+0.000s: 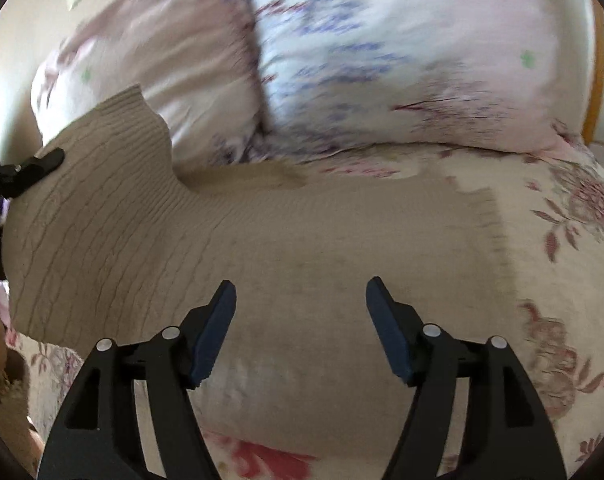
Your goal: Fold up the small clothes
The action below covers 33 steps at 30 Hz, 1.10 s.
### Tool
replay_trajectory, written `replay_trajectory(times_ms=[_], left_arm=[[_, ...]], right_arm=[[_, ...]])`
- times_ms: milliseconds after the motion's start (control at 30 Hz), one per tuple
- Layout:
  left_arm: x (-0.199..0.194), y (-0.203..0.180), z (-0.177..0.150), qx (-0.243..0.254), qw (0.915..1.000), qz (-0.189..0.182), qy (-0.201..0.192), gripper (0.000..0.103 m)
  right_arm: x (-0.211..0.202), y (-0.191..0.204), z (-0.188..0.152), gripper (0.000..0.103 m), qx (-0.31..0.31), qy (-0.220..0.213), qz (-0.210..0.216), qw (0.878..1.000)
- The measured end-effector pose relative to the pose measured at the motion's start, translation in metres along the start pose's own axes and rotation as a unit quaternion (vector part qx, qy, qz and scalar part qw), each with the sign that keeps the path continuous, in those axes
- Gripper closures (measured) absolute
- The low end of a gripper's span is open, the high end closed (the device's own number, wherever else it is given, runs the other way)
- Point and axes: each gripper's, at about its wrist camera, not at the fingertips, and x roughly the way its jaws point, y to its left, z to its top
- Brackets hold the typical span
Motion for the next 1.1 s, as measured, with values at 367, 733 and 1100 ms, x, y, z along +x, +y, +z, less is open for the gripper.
replay_trajectory(times_ms=[367, 733, 1100], left_arm=[[0.128, -0.035, -0.058, 0.002, 0.9938, -0.011, 0.111, 0.087], [0.117, -0.054, -0.062, 0.035, 0.9881, -0.049, 0.141, 0.053], [0.043, 0.005, -0.044, 0.084, 0.9846, 0.143, 0.054, 0.042]], right_arm=[[-0.038, -0.095, -0.010, 0.034, 0.117, -0.033, -0.013, 0.992], [-0.051, -0.117, -0.006, 0.034, 0.182, -0.011, 0.106, 0.977], [0.000, -0.102, 0.006, 0.034, 0.191, 0.084, 0.177, 0.962]])
